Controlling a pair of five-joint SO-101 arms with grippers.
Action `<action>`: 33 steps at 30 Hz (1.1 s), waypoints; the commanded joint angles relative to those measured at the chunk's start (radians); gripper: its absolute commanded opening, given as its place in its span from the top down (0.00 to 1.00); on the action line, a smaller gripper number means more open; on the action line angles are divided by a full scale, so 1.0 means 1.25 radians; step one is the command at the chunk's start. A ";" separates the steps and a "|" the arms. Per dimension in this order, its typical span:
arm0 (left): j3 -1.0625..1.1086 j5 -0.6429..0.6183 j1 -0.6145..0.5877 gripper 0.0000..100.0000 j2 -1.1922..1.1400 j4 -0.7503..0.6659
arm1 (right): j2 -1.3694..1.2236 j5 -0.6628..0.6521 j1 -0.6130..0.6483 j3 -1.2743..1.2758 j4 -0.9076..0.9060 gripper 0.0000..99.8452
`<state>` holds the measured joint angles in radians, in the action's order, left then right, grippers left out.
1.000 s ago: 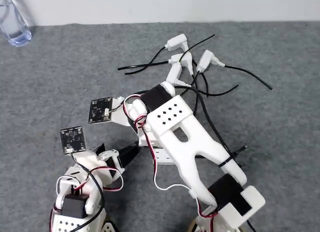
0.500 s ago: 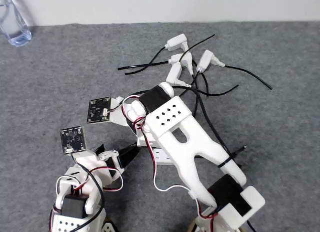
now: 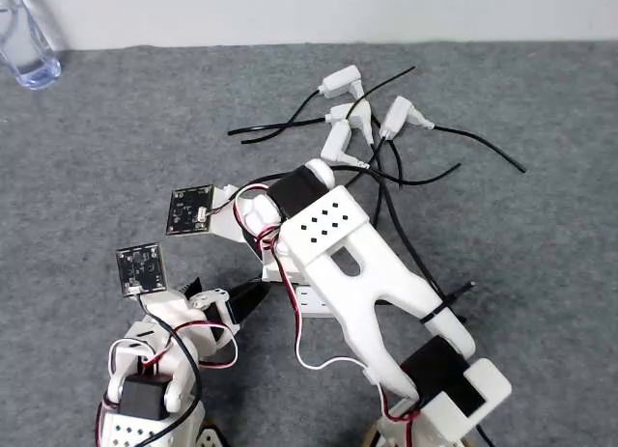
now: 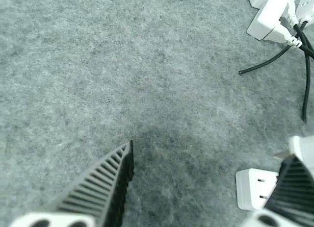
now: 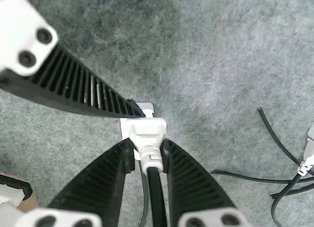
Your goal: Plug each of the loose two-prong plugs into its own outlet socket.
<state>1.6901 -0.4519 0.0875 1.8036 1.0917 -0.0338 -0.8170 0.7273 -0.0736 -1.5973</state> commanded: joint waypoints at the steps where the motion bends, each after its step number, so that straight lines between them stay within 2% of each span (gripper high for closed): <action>1: -0.006 0.009 0.004 0.57 0.006 0.000 | 0.033 0.012 0.025 -0.069 0.031 0.99; 20: -0.006 0.010 0.004 0.57 0.006 0.000 | 0.033 0.036 0.026 -0.066 0.044 0.99; 27: -0.006 0.010 0.004 0.57 0.006 0.001 | 0.031 -0.020 0.019 -0.065 0.015 0.99; 33: -0.006 0.010 0.002 0.57 0.006 0.001 | 0.031 -0.027 -0.013 -0.038 0.002 0.99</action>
<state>1.6901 -0.4488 0.0875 1.8036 1.0917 -0.0338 -0.8401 0.7227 -0.0736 -1.5988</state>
